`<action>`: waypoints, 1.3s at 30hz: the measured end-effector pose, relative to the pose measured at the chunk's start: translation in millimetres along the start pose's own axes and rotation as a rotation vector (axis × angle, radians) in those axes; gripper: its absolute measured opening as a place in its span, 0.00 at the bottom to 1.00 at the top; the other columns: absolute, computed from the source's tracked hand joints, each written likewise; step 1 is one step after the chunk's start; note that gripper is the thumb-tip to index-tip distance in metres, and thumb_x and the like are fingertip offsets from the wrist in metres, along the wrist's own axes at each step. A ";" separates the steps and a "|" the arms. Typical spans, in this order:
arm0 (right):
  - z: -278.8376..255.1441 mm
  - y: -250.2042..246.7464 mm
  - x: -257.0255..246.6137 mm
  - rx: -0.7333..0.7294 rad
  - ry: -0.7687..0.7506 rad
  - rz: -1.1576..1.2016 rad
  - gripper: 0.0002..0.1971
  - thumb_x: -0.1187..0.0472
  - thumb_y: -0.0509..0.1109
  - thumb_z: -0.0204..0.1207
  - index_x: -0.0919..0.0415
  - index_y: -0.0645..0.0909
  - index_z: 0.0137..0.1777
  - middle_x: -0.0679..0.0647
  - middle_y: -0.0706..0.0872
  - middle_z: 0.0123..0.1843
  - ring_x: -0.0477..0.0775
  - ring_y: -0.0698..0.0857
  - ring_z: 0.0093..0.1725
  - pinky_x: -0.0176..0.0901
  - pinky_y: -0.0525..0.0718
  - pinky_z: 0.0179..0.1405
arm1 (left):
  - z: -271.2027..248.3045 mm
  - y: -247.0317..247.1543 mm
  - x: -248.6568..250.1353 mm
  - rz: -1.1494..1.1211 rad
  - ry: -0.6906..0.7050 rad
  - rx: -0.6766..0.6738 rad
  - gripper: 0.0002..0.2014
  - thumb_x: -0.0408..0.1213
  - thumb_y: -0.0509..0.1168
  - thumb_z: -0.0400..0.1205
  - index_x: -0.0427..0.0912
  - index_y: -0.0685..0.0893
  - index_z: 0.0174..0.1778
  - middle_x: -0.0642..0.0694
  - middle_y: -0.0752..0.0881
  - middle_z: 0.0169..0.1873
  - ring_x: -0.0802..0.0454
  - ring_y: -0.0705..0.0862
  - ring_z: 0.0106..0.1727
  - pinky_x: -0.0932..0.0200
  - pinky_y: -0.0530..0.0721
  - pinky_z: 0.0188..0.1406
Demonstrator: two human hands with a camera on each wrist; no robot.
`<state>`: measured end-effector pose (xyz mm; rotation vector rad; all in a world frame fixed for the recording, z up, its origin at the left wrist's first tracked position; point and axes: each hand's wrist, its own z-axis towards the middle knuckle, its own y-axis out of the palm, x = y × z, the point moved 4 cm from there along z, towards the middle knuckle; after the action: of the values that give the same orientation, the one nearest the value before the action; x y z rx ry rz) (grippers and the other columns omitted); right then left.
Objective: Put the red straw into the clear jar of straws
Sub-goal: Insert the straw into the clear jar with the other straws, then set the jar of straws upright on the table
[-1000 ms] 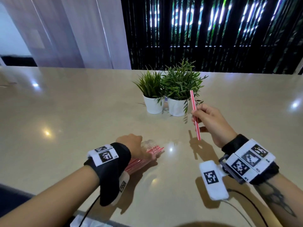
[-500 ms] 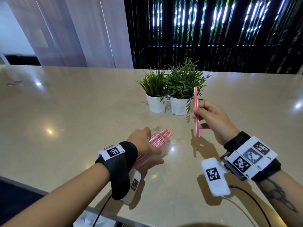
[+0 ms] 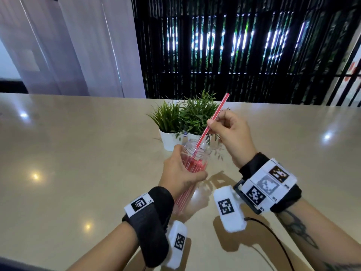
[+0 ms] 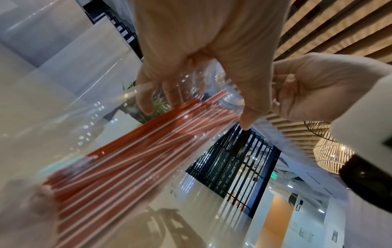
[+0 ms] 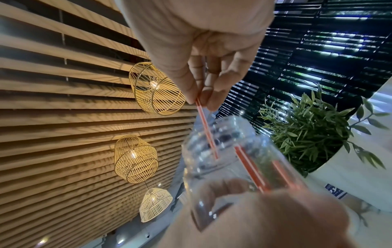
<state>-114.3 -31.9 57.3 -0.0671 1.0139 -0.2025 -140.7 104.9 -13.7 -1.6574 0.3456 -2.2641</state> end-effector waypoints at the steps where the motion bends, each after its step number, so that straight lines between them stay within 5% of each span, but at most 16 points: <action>1: -0.6 2.8 1.4 -0.002 0.010 -0.014 0.11 0.64 0.69 0.73 0.55 0.74 0.31 0.59 0.80 0.34 0.51 0.80 0.36 0.34 0.79 0.34 | -0.2 1.7 0.6 -0.017 0.008 0.011 0.31 0.34 0.79 0.62 0.40 0.72 0.57 0.46 0.83 0.44 0.62 0.80 0.38 0.80 0.76 0.31; 5: -3.9 9.6 4.9 -0.043 0.070 -0.083 0.13 0.62 0.71 0.71 0.51 0.74 0.28 0.48 0.76 0.29 0.51 0.75 0.35 0.56 0.80 0.45 | -0.1 2.8 2.3 -0.077 0.032 0.052 0.31 0.35 0.79 0.63 0.40 0.71 0.58 0.51 0.82 0.43 0.67 0.81 0.38 0.80 0.78 0.34; 11: -10.8 13.5 2.2 -0.141 0.060 -0.254 0.12 0.53 0.70 0.71 0.57 0.84 0.29 0.47 0.81 0.33 0.51 0.80 0.41 0.64 0.81 0.53 | 1.7 4.3 3.8 -0.108 0.067 0.054 0.33 0.36 0.79 0.63 0.41 0.69 0.60 0.58 0.80 0.42 0.83 0.79 0.36 0.84 0.75 0.33; 16: -11.4 7.5 -9.0 -0.160 0.016 -0.315 0.15 0.45 0.69 0.71 0.52 0.84 0.28 0.45 0.76 0.37 0.49 0.77 0.41 0.56 0.78 0.49 | 2.7 4.5 3.1 -0.106 0.064 0.079 0.32 0.39 0.80 0.63 0.43 0.70 0.58 0.58 0.80 0.43 0.75 0.81 0.38 0.84 0.75 0.33; 20: -8.1 4.6 -12.6 -0.218 0.022 -0.298 0.11 0.46 0.68 0.72 0.45 0.82 0.29 0.50 0.78 0.49 0.52 0.79 0.54 0.52 0.78 0.57 | 3.8 3.2 4.1 -0.115 0.076 0.090 0.33 0.40 0.80 0.63 0.43 0.70 0.60 0.58 0.80 0.46 0.69 0.80 0.44 0.83 0.76 0.35; 22: -6.3 2.5 -13.8 -0.224 0.007 -0.281 0.07 0.48 0.68 0.73 0.47 0.84 0.39 0.50 0.78 0.54 0.50 0.78 0.59 0.46 0.75 0.59 | 4.9 3.2 4.1 -0.114 0.082 0.092 0.34 0.41 0.79 0.63 0.44 0.70 0.60 0.55 0.81 0.48 0.67 0.80 0.47 0.79 0.78 0.37; 25: -7.8 -5.3 -10.1 -0.167 0.002 -0.254 0.19 0.47 0.65 0.75 0.52 0.79 0.63 0.47 0.76 0.63 0.45 0.74 0.65 0.42 0.71 0.64 | 6.5 2.9 3.0 -0.119 0.080 0.096 0.34 0.44 0.80 0.62 0.46 0.70 0.60 0.51 0.82 0.53 0.64 0.80 0.52 0.72 0.76 0.43; 28: -25.3 -7.3 9.8 -0.172 0.111 -0.128 0.24 0.47 0.60 0.77 0.51 0.69 0.73 0.47 0.75 0.68 0.44 0.74 0.67 0.43 0.74 0.65 | 6.9 3.1 3.1 -0.136 0.064 0.089 0.36 0.48 0.79 0.60 0.46 0.70 0.60 0.47 0.82 0.55 0.56 0.82 0.54 0.67 0.78 0.48; 31: -49.9 -2.5 32.7 -0.194 0.228 -0.026 0.28 0.48 0.55 0.79 0.49 0.56 0.78 0.47 0.73 0.68 0.49 0.76 0.67 0.47 0.80 0.62 | 8.0 5.3 6.1 -0.163 0.058 0.052 0.35 0.47 0.78 0.64 0.45 0.68 0.61 0.48 0.81 0.56 0.61 0.80 0.53 0.71 0.75 0.46; 34: -67.1 3.6 45.1 -0.257 0.257 0.055 0.28 0.45 0.53 0.77 0.47 0.57 0.77 0.41 0.75 0.64 0.42 0.77 0.65 0.42 0.78 0.64 | 9.0 10.1 8.1 -0.202 0.044 0.009 0.38 0.52 0.76 0.63 0.44 0.66 0.64 0.47 0.80 0.57 0.58 0.80 0.57 0.64 0.78 0.54; 37: -76.4 6.5 51.5 -0.335 0.253 0.141 0.25 0.34 0.58 0.67 0.33 0.64 0.66 0.37 0.73 0.69 0.26 0.76 0.62 0.29 0.78 0.62 | 8.9 13.5 10.2 -0.308 -0.004 -0.047 0.36 0.46 0.75 0.68 0.42 0.65 0.67 0.43 0.80 0.59 0.50 0.81 0.61 0.54 0.80 0.63; 39: -78.3 6.1 55.8 -0.382 0.232 0.119 0.34 0.30 0.67 0.60 0.27 0.60 0.66 0.33 0.70 0.70 0.32 0.74 0.66 0.37 0.78 0.65 | 8.4 16.5 11.6 -0.384 -0.029 -0.119 0.31 0.39 0.72 0.72 0.41 0.64 0.67 0.44 0.81 0.59 0.52 0.83 0.61 0.56 0.82 0.62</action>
<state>-151.3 -34.0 -31.7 -0.3360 1.2741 0.0970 -134.2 85.1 -7.2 -1.9563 0.1671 -2.5288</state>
